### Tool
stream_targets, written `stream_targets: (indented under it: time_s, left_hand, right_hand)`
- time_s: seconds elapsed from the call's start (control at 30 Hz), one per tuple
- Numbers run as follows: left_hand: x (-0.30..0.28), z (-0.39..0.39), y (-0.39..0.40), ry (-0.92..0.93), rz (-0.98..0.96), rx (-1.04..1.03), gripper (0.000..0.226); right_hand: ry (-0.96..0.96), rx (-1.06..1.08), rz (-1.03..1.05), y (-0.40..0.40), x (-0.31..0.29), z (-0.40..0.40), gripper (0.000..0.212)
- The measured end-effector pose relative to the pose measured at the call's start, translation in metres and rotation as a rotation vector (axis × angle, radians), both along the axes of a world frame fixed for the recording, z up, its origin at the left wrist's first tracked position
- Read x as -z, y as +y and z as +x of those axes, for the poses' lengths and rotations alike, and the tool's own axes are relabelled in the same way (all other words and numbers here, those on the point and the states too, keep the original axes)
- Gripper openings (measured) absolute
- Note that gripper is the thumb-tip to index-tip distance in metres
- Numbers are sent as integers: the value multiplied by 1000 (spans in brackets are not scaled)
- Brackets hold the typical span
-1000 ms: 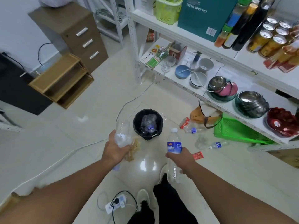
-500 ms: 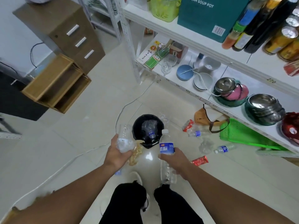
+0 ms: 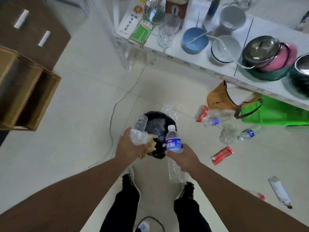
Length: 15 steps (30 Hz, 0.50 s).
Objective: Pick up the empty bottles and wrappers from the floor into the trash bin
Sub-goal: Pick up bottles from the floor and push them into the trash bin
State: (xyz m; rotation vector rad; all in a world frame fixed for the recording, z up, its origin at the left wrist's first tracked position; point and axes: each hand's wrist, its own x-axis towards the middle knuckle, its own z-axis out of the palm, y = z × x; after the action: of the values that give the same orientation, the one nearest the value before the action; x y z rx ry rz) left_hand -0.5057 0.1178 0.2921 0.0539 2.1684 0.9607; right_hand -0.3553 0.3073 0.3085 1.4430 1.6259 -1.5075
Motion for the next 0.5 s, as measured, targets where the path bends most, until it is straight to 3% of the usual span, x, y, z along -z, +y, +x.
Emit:
stream_targets:
  time_s: [0.2,0.37,0.5]
  left_hand:
    - [137,-16,22,41,-9,162,76]
    - [241,-13,37,159,-233,323,116]
    - [288,-15,43,236,-285,391,125]
  right_hand:
    - [-41,60,-41,-21,138,-38,60]
    - [-17,7,93,-13,227,-53,75]
    - [-41,-53,213,-9,266,-69,71]
